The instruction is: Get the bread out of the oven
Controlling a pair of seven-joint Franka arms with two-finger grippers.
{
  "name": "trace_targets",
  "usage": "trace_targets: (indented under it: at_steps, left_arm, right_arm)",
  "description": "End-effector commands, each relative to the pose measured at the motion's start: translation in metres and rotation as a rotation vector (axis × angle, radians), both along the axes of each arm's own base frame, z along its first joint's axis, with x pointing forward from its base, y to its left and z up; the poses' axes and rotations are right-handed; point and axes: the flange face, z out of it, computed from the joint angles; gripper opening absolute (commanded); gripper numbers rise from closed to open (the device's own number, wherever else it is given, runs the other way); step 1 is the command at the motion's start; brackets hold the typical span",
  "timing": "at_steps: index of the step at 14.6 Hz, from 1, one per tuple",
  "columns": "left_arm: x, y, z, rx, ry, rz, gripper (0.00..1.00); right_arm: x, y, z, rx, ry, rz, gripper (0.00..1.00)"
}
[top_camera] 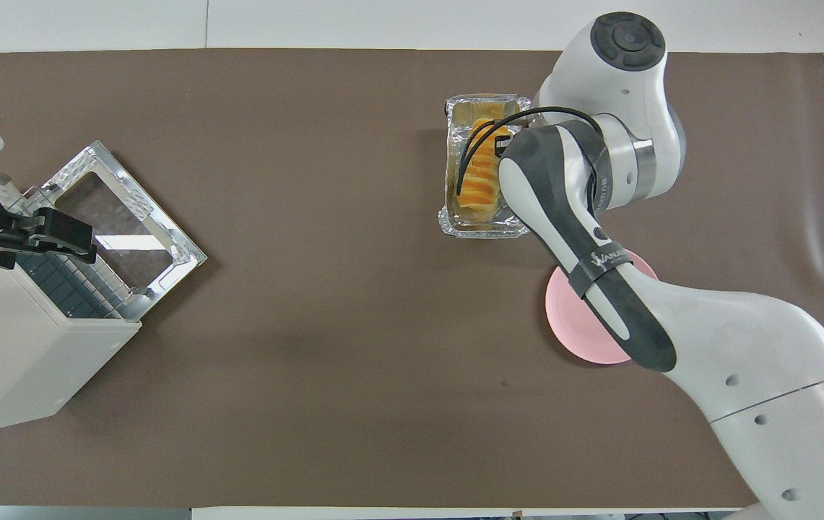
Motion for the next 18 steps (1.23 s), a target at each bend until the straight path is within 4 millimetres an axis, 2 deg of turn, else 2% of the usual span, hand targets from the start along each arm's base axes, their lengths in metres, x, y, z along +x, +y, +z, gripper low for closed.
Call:
trace_targets:
  at_steps: [1, 4, 7, 9, 15, 16, 17, 18]
  left_arm:
    - [-0.005, 0.004, 0.003, 0.013, -0.016, -0.006, 1.00]
    - [-0.005, 0.004, 0.003, 0.013, -0.016, -0.006, 1.00]
    - [-0.006, 0.004, 0.004, 0.013, -0.018, -0.006, 1.00]
    - [-0.005, 0.004, 0.003, 0.013, -0.016, -0.006, 1.00]
    - [-0.005, 0.004, 0.003, 0.013, -0.016, -0.006, 1.00]
    - [-0.006, 0.004, 0.004, 0.013, -0.018, -0.006, 1.00]
    - [-0.005, 0.004, 0.003, 0.013, -0.016, -0.006, 1.00]
    - [-0.005, 0.004, 0.003, 0.013, -0.016, -0.006, 1.00]
  right_arm:
    - [0.019, -0.072, -0.011, 0.021, -0.019, 0.068, 0.00]
    - [0.027, -0.107, -0.022, 0.013, -0.038, 0.072, 0.00]
    - [0.034, -0.122, -0.048, 0.004, -0.052, 0.136, 0.00]
    - [0.035, -0.135, -0.057, 0.005, -0.046, 0.160, 0.00]
    - [0.036, -0.138, -0.057, 0.004, -0.057, 0.161, 0.00]
    - [0.035, -0.135, -0.057, 0.004, -0.049, 0.161, 0.08]
    - [0.033, -0.134, -0.056, 0.003, -0.044, 0.164, 0.46]
    - [0.030, -0.132, -0.055, 0.002, -0.038, 0.168, 0.99]
